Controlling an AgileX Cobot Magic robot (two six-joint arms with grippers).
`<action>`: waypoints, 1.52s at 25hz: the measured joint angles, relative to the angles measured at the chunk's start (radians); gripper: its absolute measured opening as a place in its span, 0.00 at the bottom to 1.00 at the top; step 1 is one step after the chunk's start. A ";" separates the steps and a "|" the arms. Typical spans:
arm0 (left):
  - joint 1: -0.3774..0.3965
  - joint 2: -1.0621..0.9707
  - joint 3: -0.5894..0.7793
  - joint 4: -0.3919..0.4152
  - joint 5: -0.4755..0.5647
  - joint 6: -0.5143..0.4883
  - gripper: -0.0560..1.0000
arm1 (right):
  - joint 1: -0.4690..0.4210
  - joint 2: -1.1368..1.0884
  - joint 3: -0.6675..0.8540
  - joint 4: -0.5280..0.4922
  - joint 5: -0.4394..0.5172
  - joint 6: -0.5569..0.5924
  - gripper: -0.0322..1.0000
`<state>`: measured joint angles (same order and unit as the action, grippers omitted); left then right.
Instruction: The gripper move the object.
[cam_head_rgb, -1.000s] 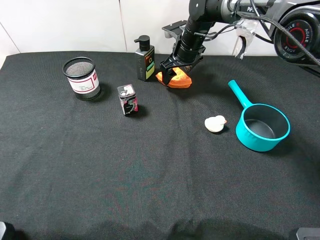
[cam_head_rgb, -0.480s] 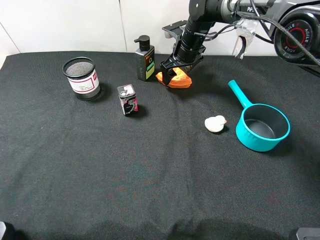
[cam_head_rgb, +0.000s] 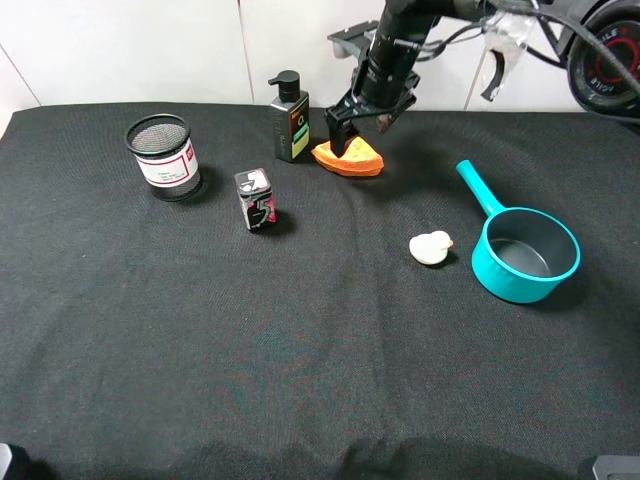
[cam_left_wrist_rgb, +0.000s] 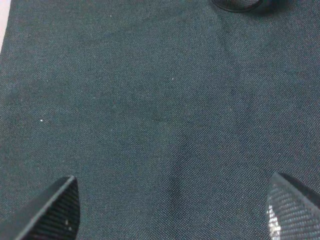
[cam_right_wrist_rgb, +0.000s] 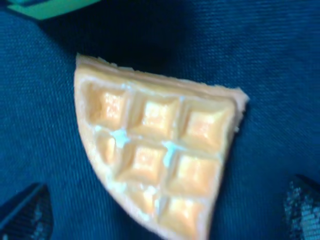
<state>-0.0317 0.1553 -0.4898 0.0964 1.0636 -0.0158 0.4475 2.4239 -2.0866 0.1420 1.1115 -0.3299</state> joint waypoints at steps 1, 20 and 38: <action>0.000 0.000 0.000 0.000 0.000 0.000 0.80 | 0.000 -0.001 -0.017 -0.011 0.036 0.011 0.70; 0.000 0.000 0.000 0.000 0.000 0.000 0.80 | -0.071 -0.304 0.107 -0.083 0.112 0.073 0.70; 0.000 0.000 0.000 0.000 0.000 0.000 0.80 | -0.376 -1.037 0.812 -0.095 0.112 0.144 0.70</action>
<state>-0.0317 0.1553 -0.4898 0.0964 1.0636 -0.0158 0.0712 1.3866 -1.2743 0.0474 1.2235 -0.1858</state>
